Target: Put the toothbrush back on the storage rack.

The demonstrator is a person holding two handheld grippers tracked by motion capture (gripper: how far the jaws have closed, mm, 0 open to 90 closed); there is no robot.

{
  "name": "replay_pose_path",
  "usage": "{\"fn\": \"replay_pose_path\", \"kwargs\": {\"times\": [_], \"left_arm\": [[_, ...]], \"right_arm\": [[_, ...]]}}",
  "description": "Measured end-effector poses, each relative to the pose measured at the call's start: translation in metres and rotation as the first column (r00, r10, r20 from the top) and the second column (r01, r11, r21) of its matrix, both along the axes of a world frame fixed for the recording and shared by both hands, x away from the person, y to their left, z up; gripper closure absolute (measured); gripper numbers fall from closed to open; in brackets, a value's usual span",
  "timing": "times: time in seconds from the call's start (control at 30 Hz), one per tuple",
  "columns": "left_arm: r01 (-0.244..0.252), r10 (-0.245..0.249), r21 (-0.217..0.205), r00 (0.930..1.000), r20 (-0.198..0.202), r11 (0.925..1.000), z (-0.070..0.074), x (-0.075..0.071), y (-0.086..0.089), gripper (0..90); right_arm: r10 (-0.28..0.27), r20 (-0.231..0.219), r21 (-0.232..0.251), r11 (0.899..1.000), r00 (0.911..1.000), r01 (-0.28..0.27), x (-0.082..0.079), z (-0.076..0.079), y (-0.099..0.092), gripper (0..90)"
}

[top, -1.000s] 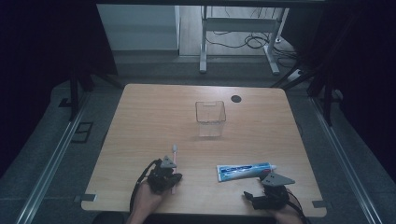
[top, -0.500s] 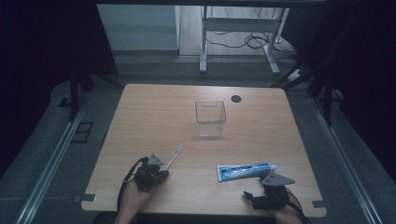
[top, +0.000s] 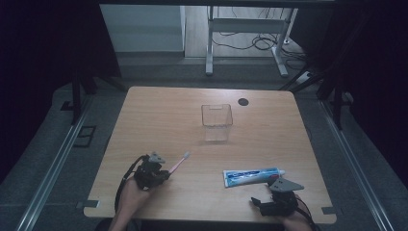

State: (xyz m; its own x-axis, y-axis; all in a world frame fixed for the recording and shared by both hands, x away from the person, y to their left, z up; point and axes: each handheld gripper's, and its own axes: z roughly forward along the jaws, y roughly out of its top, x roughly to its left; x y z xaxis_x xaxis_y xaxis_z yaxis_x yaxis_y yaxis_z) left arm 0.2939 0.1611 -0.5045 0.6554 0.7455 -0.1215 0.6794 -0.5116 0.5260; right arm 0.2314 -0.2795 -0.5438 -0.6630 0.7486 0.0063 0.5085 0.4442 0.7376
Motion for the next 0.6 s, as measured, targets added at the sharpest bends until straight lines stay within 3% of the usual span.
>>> {"fn": "replay_pose_path", "kwargs": {"times": [0.23, 0.3, 0.6], "left_arm": [[0.016, -0.013, 0.044, 0.9973, -0.072, 0.9989, 0.002, 0.016, -0.004, 73.9], [0.025, -0.017, 0.086, 0.9958, -0.09, 0.996, 0.003, 0.022, -0.009, 72.2], [0.052, -0.024, 0.183, 0.9882, -0.151, 0.9818, 0.007, 0.04, -0.026, 69.8]], "right_arm": [[0.002, 0.0, -0.001, 1.0, 1.0, -0.002, 0.0, 0.0, 0.0, 10.9], [0.002, 0.001, -0.001, 1.0, 1.0, -0.002, 0.0, 0.0, 0.0, 10.9], [0.002, 0.001, -0.002, 1.0, 1.0, -0.002, 0.0, 0.0, 0.0, 10.8]]}}
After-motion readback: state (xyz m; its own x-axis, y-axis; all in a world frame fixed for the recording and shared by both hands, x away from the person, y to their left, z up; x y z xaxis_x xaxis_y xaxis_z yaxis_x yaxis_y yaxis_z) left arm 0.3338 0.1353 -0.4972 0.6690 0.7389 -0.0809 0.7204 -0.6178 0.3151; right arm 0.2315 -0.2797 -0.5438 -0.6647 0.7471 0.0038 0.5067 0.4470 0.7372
